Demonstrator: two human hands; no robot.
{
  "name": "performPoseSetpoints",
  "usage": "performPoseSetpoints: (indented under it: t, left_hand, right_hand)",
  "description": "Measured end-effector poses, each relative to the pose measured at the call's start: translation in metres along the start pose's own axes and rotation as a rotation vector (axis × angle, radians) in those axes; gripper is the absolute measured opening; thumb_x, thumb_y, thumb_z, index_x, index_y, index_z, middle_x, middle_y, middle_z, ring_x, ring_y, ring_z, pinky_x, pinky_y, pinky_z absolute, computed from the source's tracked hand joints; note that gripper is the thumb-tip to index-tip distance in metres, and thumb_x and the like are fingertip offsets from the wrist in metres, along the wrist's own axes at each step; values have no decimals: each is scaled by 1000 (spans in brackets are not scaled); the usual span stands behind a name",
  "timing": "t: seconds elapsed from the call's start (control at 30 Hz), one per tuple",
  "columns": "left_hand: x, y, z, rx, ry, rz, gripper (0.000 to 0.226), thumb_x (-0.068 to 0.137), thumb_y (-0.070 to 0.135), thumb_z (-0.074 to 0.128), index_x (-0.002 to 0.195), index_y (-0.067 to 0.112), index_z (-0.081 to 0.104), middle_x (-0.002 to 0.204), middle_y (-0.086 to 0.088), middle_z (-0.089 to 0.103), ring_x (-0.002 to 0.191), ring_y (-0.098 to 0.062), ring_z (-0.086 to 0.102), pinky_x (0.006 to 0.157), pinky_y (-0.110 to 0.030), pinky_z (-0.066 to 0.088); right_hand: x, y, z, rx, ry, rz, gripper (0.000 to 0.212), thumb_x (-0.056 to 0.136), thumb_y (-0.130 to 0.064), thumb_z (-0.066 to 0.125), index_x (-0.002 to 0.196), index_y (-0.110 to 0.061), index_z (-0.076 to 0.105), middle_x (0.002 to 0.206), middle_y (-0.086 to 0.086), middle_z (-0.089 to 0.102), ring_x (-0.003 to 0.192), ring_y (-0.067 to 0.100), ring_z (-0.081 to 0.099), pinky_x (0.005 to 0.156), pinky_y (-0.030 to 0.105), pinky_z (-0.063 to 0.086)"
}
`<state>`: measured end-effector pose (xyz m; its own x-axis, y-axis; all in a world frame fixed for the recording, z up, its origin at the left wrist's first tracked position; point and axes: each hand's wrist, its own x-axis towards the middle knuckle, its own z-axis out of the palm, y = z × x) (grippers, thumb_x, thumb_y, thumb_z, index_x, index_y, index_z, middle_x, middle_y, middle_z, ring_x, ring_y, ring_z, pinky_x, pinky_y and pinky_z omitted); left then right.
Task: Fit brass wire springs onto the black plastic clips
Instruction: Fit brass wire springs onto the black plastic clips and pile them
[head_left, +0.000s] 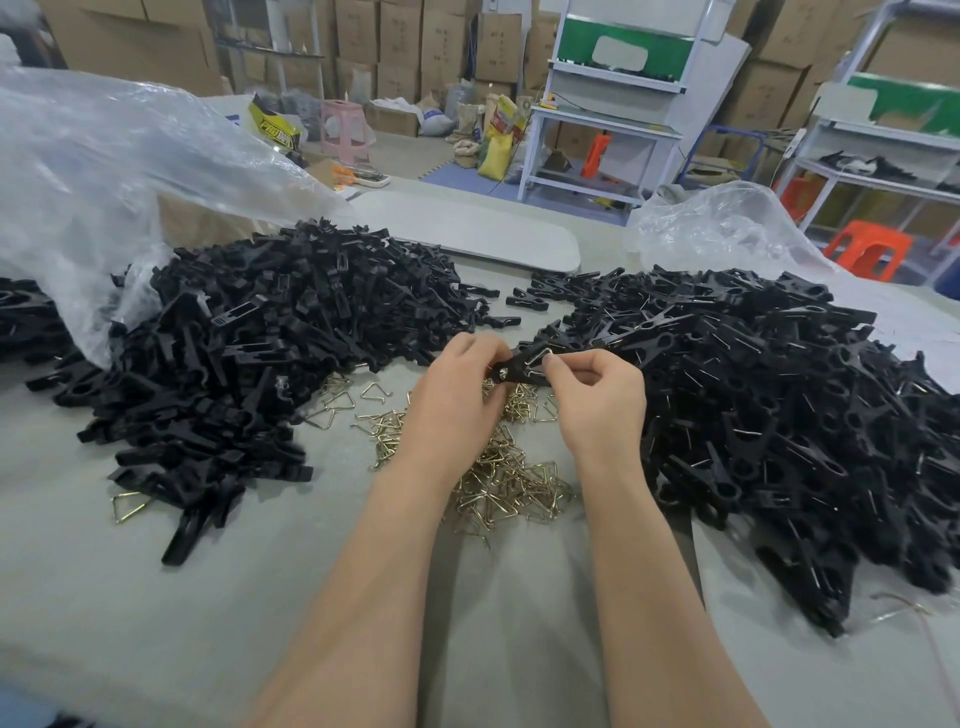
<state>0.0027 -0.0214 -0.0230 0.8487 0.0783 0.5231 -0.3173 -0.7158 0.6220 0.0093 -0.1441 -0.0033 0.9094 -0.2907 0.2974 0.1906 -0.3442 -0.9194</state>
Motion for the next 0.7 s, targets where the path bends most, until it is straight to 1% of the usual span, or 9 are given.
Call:
performPoseSetpoints:
  t: [0.1,0.17,0.23,0.3,0.33,0.4,0.5,0.6,0.7]
  left_hand:
    - [-1,0,-1,-28,-43,-3,20,84,13,69,100,21,62,90,16,47,84,-9,51,75,-25,43]
    - [0,-1,-4,-88,-106,-1,17,82,14,71,96,22,64,87,16,51,85,-11,56,79,-29,47]
    - [0,0,-7,-170,-174,-3,19,81,14,72,96,22,65,92,11,58,86,-10,60,85,-32,51]
    - [0,4,-10,-253,-229,-10,21,81,14,73,95,27,64,94,11,61,89,-7,62,88,-29,52]
    - [0,6,-12,-290,-248,-11,23,81,14,73,93,31,63,92,13,61,90,-6,62,89,-27,52]
    - [-1,9,-14,-338,-273,-11,27,81,14,73,91,36,60,87,15,60,91,-6,62,89,-21,50]
    - [-1,13,-19,-322,-280,52,22,80,14,74,96,28,66,88,15,63,88,4,55,84,-3,37]
    - [0,16,-22,-363,-249,101,16,79,20,75,91,26,67,88,7,65,88,5,51,78,0,32]
    - [2,17,-21,-452,-227,82,23,79,21,75,90,38,63,103,12,57,98,6,51,89,-8,35]
  right_hand:
    - [2,0,-2,3,-59,44,16,81,-20,71,67,-23,64,61,-9,61,56,0,54,60,16,41]
    - [7,-1,-11,97,-223,170,16,81,-17,71,67,-18,62,61,-5,58,58,5,52,59,19,42]
    - [11,-2,-21,315,-450,355,16,83,-17,69,70,-15,59,66,-2,57,62,9,53,58,21,44]
    - [12,-1,-29,473,-571,496,14,78,-25,71,74,-16,61,68,-2,60,60,9,56,56,20,47]
    - [12,1,-32,500,-605,532,20,71,-32,72,77,-15,64,69,-1,61,59,9,56,56,20,47]
    - [11,4,-32,525,-671,573,43,60,-44,73,88,-11,66,72,1,63,61,11,56,59,23,47]
    - [9,6,-32,487,-833,596,71,57,-60,68,106,-10,59,72,3,62,62,14,58,60,23,49]
    - [10,7,-30,587,-919,511,59,70,-64,60,94,-10,65,56,-1,57,45,8,50,47,17,44]
    - [9,6,-25,715,-913,512,50,76,-58,55,80,-10,64,43,-8,42,33,4,32,38,15,33]
